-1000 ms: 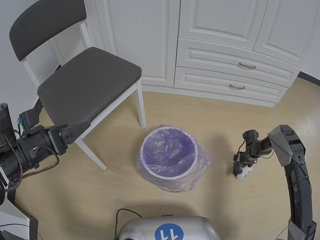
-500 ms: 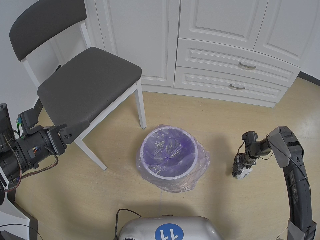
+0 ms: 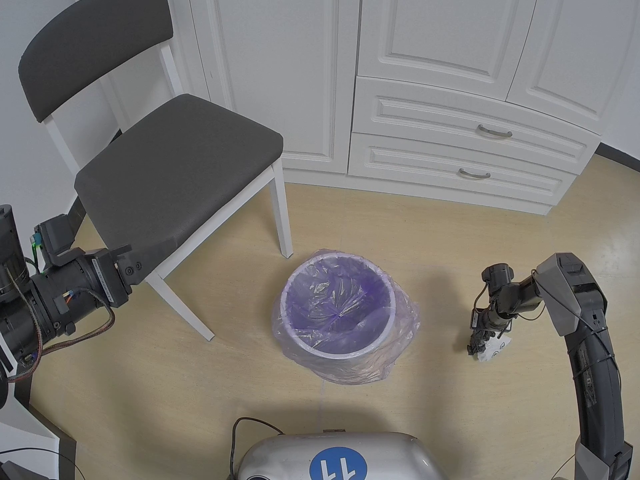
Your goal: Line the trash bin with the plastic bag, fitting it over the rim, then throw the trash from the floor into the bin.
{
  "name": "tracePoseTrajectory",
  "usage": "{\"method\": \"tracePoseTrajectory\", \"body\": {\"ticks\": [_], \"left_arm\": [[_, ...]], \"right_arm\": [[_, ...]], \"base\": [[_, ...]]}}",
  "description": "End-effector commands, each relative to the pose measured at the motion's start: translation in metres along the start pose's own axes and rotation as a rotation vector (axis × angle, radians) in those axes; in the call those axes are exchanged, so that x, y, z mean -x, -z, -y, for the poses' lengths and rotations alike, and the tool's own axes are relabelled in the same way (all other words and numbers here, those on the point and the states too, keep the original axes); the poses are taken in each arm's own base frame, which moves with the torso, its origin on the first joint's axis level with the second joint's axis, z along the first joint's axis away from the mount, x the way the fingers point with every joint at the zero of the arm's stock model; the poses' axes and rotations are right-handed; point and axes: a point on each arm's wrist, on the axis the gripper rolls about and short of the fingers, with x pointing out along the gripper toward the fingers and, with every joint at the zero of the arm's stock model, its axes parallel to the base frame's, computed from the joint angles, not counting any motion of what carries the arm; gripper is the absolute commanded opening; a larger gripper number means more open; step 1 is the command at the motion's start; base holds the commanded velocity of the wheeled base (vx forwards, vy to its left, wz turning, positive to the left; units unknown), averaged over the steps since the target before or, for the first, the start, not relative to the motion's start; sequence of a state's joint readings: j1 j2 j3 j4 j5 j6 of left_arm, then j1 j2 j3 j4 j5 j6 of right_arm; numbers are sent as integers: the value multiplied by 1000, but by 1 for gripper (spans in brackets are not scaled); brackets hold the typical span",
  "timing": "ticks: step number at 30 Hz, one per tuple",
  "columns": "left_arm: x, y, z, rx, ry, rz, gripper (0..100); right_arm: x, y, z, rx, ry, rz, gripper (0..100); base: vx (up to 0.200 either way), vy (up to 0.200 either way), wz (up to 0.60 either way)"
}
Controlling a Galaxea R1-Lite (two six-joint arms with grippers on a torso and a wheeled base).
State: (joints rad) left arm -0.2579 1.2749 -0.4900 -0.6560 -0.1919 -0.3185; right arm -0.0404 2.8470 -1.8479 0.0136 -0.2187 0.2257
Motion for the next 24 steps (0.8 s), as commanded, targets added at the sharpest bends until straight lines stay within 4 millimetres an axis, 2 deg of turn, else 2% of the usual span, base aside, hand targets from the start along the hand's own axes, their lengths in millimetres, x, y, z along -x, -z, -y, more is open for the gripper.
{"method": "tracePoseTrajectory", "body": {"ticks": [1, 8, 12, 17, 19, 23, 24], "left_arm": [[0, 0, 0, 0, 0, 2, 100], [5, -3, 2, -3, 4, 19, 100], [6, -3, 2, -4, 6, 25, 100], [8, -4, 3, -6, 10, 32, 100], [9, -5, 3, -6, 11, 35, 100], [11, -6, 4, -9, 13, 42, 100], [11, -6, 4, -9, 13, 42, 100]], "right_arm": [[4, 0, -4, -9, -12, -19, 0], [8, 3, -16, -23, -45, -24, 0], [8, 4, -17, -36, -26, -17, 0], [12, 3, -20, -58, -54, 99, 0], [17, 3, -18, -53, -66, 149, 0], [45, -1, -11, 22, -96, 205, 0], [45, -1, -11, 22, -96, 205, 0]], "base": [[0, 0, 0], [0, 0, 0], [0, 0, 0], [0, 0, 0], [0, 0, 0], [0, 0, 0], [0, 0, 0]]}}
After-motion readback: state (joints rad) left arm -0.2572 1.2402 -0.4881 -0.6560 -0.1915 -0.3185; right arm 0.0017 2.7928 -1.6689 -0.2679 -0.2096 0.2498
